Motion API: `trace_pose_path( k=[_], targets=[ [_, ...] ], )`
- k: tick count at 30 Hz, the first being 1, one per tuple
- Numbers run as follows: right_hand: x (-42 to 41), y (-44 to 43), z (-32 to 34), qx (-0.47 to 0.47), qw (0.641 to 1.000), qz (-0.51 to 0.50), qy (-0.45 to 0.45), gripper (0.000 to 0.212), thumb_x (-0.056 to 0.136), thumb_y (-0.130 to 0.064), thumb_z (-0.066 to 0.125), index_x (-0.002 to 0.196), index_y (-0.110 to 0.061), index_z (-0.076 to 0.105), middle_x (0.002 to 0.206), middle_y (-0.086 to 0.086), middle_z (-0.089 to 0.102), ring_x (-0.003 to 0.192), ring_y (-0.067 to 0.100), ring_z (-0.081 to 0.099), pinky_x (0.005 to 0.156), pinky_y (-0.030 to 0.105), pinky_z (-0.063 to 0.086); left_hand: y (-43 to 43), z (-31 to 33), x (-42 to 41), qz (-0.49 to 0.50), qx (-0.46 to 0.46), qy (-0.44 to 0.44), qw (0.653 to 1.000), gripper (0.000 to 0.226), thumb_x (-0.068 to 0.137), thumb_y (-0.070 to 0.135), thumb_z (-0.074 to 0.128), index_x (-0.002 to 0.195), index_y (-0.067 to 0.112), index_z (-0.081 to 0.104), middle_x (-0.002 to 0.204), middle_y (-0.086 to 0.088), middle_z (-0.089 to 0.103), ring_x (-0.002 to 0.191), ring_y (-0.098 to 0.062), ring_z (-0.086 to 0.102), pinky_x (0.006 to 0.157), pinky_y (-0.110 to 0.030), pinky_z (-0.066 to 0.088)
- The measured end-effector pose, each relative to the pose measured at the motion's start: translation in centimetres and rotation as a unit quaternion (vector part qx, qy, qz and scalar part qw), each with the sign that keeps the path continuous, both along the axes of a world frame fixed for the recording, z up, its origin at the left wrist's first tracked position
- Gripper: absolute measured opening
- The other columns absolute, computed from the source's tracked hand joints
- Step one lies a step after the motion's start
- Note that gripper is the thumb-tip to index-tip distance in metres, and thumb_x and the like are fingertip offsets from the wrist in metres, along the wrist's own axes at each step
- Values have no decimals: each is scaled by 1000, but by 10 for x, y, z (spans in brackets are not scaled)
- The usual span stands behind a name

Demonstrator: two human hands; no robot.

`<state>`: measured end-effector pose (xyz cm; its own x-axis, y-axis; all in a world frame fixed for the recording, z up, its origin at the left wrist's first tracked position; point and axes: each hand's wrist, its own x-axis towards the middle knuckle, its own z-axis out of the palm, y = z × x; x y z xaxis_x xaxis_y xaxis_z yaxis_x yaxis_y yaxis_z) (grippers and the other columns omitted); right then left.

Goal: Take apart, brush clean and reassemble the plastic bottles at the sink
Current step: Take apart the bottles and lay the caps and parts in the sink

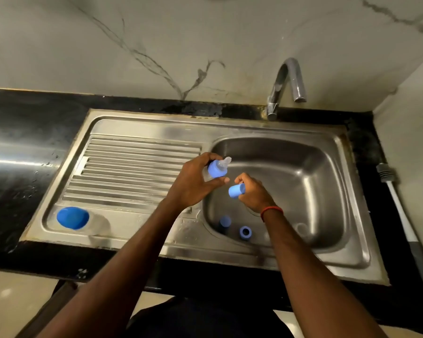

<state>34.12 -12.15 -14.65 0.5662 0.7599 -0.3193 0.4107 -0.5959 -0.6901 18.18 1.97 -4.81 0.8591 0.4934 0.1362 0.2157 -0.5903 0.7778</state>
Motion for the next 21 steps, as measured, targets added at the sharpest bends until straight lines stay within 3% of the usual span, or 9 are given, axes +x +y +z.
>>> trace_pose_path(
  k=[6, 11, 18, 21],
  targets=[
    [2, 9, -40, -44, 996, 79, -6, 42, 75, 1, 65, 114, -14, 63, 113, 6, 56, 106, 21, 51, 85, 22, 35, -2, 0, -3, 32, 15, 28, 999, 47, 79, 34, 86, 117, 24, 61, 103, 15, 63, 89, 8, 58, 79, -10, 45],
    [-2, 22, -65, -72, 988, 136, -18, 46, 81, -1, 66, 125, -15, 63, 124, 15, 57, 119, 32, 54, 98, 31, 41, -2, 1, -10, 56, 11, 49, 997, 47, 78, 36, 86, 116, 24, 61, 100, 24, 60, 91, 10, 57, 78, -5, 41],
    [-2, 29, -83, -89, 983, 160, -18, 55, 85, -2, 63, 135, -23, 58, 134, 15, 52, 124, 33, 54, 104, 38, 46, -6, 4, -8, 50, 5, 65, 997, 49, 77, 34, 87, 118, 20, 64, 106, 8, 69, 92, -10, 63, 80, -20, 50],
    [2, 29, -86, -86, 984, 153, -9, 60, 83, -3, 63, 137, -28, 56, 134, 12, 55, 122, 31, 57, 102, 38, 49, -10, 4, -6, 47, 1, 69, 996, 51, 76, 35, 87, 119, 20, 64, 106, 9, 69, 92, -10, 63, 80, -21, 51]
  ],
)
